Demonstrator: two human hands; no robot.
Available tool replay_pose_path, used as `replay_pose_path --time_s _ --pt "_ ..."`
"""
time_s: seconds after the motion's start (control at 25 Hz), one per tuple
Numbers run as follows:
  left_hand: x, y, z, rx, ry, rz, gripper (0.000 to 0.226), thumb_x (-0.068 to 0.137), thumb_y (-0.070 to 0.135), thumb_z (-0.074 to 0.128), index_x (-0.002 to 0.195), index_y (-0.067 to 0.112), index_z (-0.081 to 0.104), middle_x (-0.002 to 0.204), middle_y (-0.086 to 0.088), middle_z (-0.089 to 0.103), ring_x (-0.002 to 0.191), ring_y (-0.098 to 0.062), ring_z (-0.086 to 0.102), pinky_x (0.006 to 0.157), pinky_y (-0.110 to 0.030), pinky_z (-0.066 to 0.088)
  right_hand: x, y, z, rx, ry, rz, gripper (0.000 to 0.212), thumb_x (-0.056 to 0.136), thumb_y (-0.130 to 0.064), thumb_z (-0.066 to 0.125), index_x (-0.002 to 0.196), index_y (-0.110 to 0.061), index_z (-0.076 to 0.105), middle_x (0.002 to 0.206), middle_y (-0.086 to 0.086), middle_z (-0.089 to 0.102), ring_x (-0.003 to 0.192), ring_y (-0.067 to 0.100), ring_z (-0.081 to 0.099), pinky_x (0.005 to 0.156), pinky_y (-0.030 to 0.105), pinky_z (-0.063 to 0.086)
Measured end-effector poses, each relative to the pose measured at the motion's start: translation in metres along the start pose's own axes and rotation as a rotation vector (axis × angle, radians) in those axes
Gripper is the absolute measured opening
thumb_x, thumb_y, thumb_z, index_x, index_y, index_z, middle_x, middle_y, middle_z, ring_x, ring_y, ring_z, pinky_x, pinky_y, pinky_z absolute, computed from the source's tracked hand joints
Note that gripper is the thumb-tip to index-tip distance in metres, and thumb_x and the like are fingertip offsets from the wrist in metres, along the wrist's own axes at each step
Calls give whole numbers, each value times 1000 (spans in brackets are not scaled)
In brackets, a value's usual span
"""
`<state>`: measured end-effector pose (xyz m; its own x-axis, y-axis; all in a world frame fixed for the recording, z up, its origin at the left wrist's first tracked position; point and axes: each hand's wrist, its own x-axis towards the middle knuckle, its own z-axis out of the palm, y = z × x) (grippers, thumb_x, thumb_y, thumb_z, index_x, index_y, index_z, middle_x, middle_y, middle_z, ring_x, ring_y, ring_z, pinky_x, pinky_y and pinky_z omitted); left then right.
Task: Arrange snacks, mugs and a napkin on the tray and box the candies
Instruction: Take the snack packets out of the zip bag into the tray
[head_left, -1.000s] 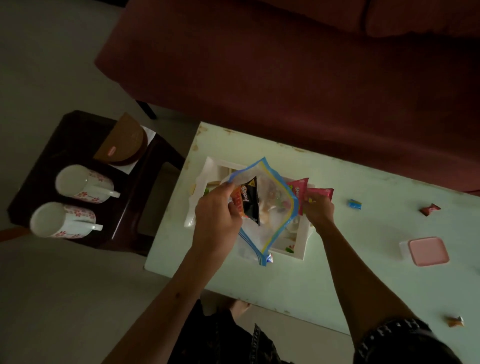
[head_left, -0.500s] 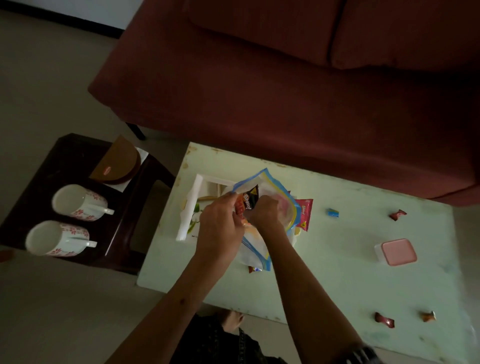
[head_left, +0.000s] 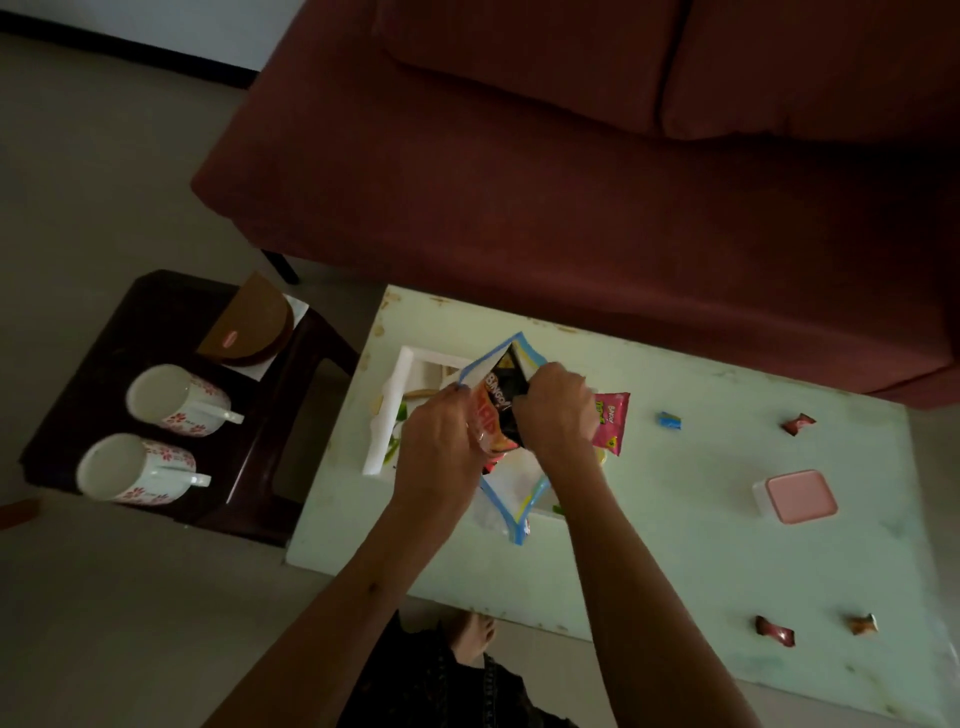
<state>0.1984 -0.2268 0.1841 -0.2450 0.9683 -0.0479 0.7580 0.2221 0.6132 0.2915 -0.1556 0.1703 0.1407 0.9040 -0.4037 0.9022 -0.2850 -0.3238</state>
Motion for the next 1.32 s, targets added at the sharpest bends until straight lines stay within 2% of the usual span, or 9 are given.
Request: replay_pose_path --time_s 0.12,0.24,0.4,0.48,0.68,0.84,1.0,1.12,1.32 --pt "1 -2 0 56 2 10 25 74 -3 60 99 -3 64 91 -23 70 86 -38 66 73 -39 51 -35 16 -68 63 135 -72 21 84 -24 61 99 -12 69 97 17 69 92 36 63 66 31 40" --pt "5 -2 2 104 -3 -25 26 74 -6 56 99 -3 63 95 -23 70 90 -39 64 77 -41 50 -69 51 -131 173 363 -146 17 82 -25 65 90 -11 72 73 17 65 73 30 60 58 30 34" --pt "10 -4 1 69 53 -38 24 75 -8 54 98 -9 63 95 -29 68 90 -44 64 81 -46 50 -78 97 -139 244 548 -29 17 86 -20 63 92 -8 72 74 14 67 67 32 56 54 28 29" --pt "12 -6 1 97 42 -63 26 78 -5 56 102 -7 63 100 -27 69 95 -42 64 86 -46 49 -65 116 -108 234 505 47 16 85 -14 61 94 -5 72 83 22 70 75 39 60 57 28 31" --pt "9 -7 2 93 65 -70 23 78 -5 58 100 -4 64 99 -23 70 91 -40 65 82 -44 50 -12 153 8 277 175 189 16 83 -8 59 92 -3 71 92 27 70 86 41 64 63 33 42" --pt "9 -11 1 82 43 -51 26 76 -6 58 101 -3 64 98 -22 71 90 -36 67 83 -41 52 8 171 78 341 11 243 18 85 -9 58 96 -6 73 92 23 71 88 37 64 61 25 33" --pt "11 -14 4 99 22 -65 37 79 -4 55 116 0 59 112 -19 68 101 -33 65 92 -41 48 28 184 106 399 -32 390 19 85 -10 60 97 -4 73 95 23 71 92 37 64 66 29 42" --pt "11 -13 6 95 11 -77 39 81 -2 54 120 2 57 117 -17 66 103 -32 64 95 -40 47 42 193 108 409 -25 486 21 85 -10 61 102 -3 71 100 22 71 94 38 65 77 35 51" --pt "12 -12 7 87 -2 -70 38 81 -1 53 120 1 57 118 -17 65 107 -32 62 95 -37 46 56 204 106 382 20 526 23 84 -10 59 103 -3 71 100 22 70 94 38 65 76 35 51"
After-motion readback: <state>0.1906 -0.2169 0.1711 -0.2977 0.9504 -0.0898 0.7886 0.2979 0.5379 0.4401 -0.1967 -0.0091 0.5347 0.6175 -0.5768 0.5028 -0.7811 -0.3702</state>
